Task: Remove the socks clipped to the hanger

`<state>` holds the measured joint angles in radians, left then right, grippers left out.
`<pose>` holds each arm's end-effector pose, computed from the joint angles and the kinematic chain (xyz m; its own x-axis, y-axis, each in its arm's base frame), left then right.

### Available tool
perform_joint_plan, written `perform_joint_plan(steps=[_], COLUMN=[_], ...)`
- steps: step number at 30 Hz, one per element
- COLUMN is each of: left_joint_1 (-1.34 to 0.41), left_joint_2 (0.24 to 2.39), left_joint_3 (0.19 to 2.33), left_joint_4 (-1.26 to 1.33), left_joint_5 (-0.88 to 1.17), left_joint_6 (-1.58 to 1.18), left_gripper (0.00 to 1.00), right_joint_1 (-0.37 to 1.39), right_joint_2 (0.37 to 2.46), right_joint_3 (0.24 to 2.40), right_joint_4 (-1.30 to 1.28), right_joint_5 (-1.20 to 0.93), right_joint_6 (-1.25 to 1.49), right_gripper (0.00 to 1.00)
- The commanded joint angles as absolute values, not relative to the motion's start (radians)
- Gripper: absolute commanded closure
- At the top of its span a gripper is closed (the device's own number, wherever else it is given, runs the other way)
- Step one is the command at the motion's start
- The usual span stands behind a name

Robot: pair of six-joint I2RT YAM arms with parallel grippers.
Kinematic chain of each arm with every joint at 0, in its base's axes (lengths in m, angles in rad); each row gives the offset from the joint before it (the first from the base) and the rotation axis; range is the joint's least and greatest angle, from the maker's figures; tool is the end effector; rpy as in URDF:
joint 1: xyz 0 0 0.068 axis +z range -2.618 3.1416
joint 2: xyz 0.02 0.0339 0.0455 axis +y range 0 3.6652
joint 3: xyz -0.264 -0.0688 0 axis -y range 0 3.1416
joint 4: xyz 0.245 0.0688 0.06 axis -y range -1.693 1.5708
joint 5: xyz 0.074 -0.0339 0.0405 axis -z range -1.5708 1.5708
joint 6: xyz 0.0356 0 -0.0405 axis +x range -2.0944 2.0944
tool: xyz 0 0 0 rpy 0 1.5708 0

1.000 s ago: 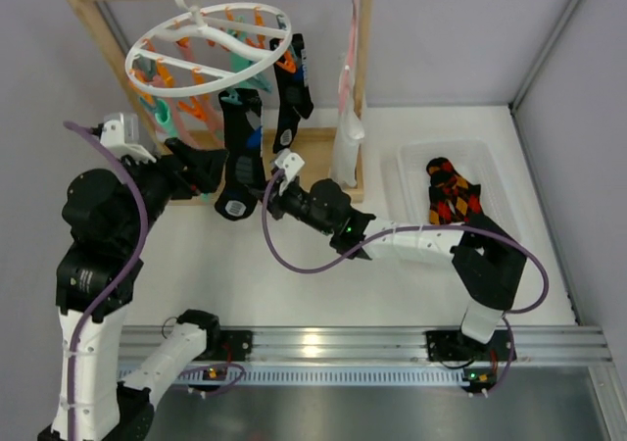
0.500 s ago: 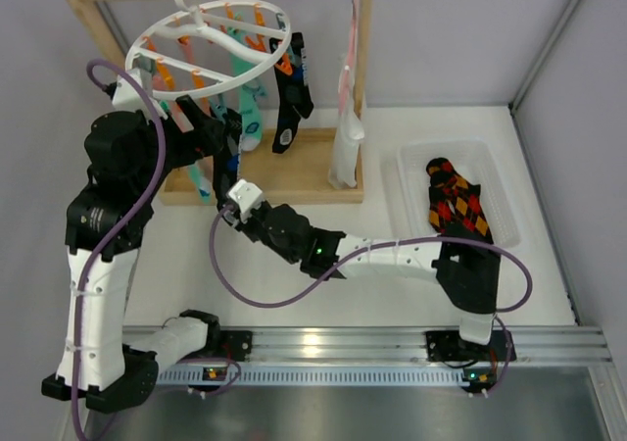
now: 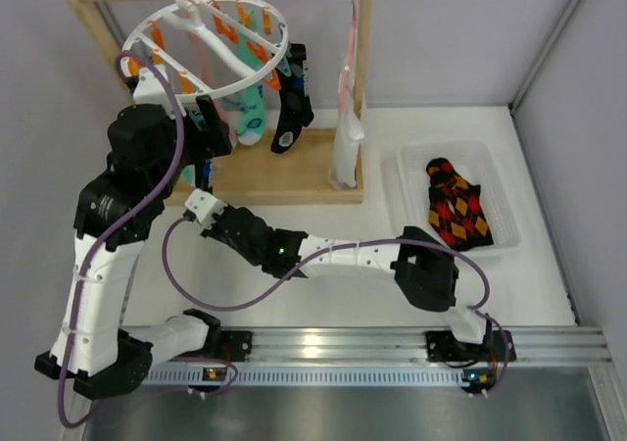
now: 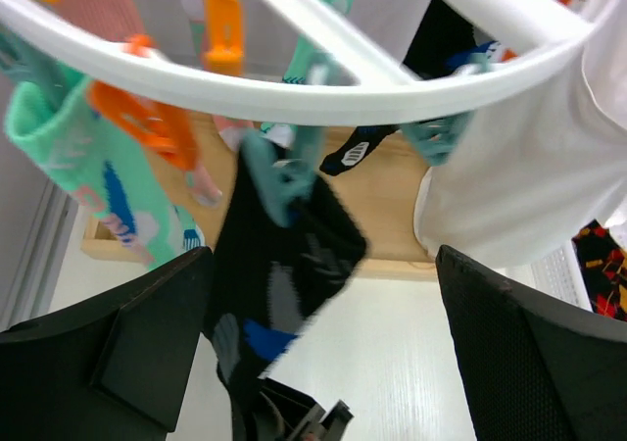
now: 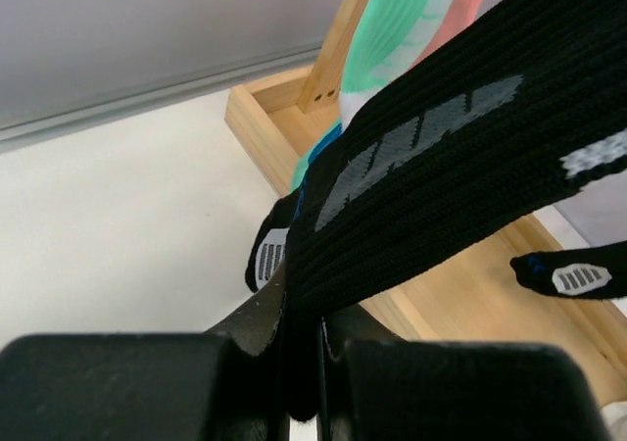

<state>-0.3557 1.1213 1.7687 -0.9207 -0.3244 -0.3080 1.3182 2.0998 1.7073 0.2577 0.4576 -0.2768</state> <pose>0.1617 -0.0480 0.5178 -0.2540 -0.2122 -0.9437 -0.0363 0.9770 -0.2099 0.1421 0.4875 0.2889 0.1752 -0.3023 -0.9370 -0.7395 0.5879 -0.3279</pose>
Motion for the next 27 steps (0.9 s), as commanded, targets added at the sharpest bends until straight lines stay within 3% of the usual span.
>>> perform_joint_plan(steps=[1,9,19,27], left_joint_1=[-0.454,-0.52,-0.522,-0.522], left_joint_2=[1.152,1.201,1.25,1.312], left_joint_3=[1.819,1.816,1.847,1.897], left_joint_4=[-0.931,-0.928,-0.925,-0.916], left_joint_5=[-0.464,-0.805,-0.876,-0.946], left_joint_6=[-0.275,-0.27,-0.232,-0.212], left_gripper=[0.02,0.11,0.3,0.34], right_joint_1=[1.339,1.341,1.341,1.339], right_joint_2=[2.134,2.112,2.126,2.095], right_joint_3=[1.792,1.764,1.786,1.738], right_joint_4=[0.192,0.202,0.196,0.222], right_joint_5=[0.466,0.453,0.431,0.402], right_joint_6=[-0.316,-0.324,-0.319,-0.305], right_gripper=[1.0,1.0,1.0,1.0])
